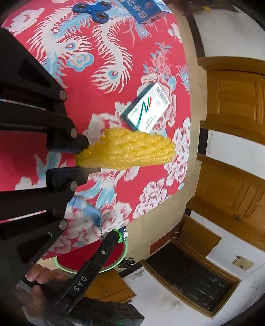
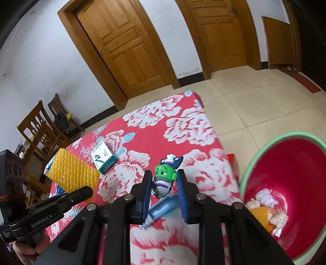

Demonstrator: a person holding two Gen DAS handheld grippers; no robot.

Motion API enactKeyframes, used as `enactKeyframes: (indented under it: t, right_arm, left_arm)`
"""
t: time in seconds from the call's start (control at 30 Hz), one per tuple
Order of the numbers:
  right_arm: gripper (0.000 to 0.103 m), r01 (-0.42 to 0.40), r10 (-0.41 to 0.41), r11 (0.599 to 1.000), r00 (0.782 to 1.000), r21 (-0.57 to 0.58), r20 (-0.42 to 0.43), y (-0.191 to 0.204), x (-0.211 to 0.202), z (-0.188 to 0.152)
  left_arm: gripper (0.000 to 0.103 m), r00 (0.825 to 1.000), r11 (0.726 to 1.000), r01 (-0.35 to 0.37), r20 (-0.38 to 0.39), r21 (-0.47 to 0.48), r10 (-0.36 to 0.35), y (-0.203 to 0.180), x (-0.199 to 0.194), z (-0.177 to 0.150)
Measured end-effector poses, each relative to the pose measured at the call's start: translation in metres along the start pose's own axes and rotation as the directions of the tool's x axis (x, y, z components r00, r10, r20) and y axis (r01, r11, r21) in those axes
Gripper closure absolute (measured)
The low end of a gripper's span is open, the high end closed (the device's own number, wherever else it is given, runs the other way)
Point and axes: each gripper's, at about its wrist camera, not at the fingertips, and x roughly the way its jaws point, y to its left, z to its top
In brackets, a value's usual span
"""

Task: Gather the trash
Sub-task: 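Carry the foam net and green toy toward the red bin, then open both tools over the red bin to drop the net and toy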

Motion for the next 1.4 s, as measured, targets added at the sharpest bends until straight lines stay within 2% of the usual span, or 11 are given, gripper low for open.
enactKeyframes:
  t: [0.23,0.73,1.03,1.4]
  right_arm:
    - [0.076,0.009,-0.012,0.998,0.999,0.061,0.053,-0.024,-0.039,-0.011]
    - [0.076,0.113,-0.143,0.959,0.985,0.259,0.098,-0.1,-0.098,-0.047]
    - [0.076,0.162,-0.2,0.933,0.976,0.321,0.088,-0.135,-0.109,-0.063]
    - [0.075,0.19,-0.226,0.906,0.973,0.378,0.051,-0.169,-0.102,-0.076]
  left_arm:
    - [0.094,1.0,0.997,0.028,-0.006,0.067,-0.028,-0.036,-0.006,-0.006]
    - [0.094,0.995,0.974,0.095,-0.06,0.206,-0.085,-0.11,0.009,-0.014]
    - [0.094,0.989,0.958,0.119,-0.118,0.262,-0.09,-0.142,0.035,-0.021]
    - [0.094,0.976,0.93,0.153,-0.197,0.336,-0.089,-0.182,0.072,-0.034]
